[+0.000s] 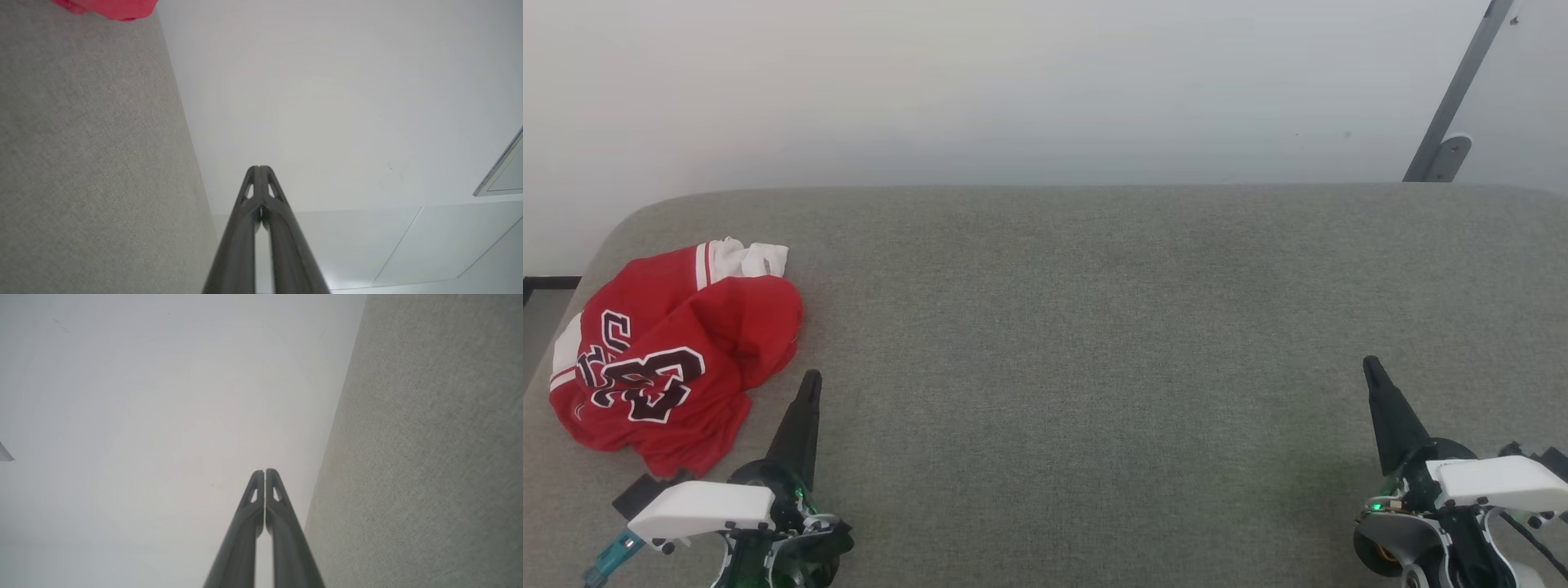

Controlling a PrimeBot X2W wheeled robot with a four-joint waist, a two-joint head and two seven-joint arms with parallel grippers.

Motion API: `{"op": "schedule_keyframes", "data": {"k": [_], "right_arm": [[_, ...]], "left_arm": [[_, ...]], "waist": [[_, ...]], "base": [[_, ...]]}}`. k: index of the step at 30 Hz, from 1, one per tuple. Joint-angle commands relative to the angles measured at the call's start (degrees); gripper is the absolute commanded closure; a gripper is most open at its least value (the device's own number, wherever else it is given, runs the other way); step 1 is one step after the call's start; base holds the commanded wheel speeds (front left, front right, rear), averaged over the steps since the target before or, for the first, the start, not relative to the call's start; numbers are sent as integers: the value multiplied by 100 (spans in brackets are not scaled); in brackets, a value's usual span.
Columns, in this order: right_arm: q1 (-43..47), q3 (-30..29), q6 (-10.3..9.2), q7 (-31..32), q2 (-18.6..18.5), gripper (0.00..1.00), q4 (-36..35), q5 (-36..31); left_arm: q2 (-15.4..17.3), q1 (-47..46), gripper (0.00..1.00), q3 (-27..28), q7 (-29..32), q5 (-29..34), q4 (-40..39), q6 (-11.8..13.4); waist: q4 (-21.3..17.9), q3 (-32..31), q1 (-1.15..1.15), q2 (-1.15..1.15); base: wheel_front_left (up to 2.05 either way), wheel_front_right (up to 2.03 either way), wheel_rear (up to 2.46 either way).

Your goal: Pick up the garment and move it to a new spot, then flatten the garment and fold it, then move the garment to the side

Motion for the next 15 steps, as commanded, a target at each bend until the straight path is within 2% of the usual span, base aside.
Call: {"op": "schedule_keyframes", "data": {"k": [1,15], "right_arm": [[-25,1,0,9,18,100,-16,27],[-25,1,0,9,18,100,-16,27]], "left_arm": [[-12,-68,100,13,12,-21,-8,-31],[-12,-68,100,13,12,-21,-8,-31]], "waist": [[0,0,0,0],[0,0,0,0]], "base": [[0,0,0],[0,0,0]]}}
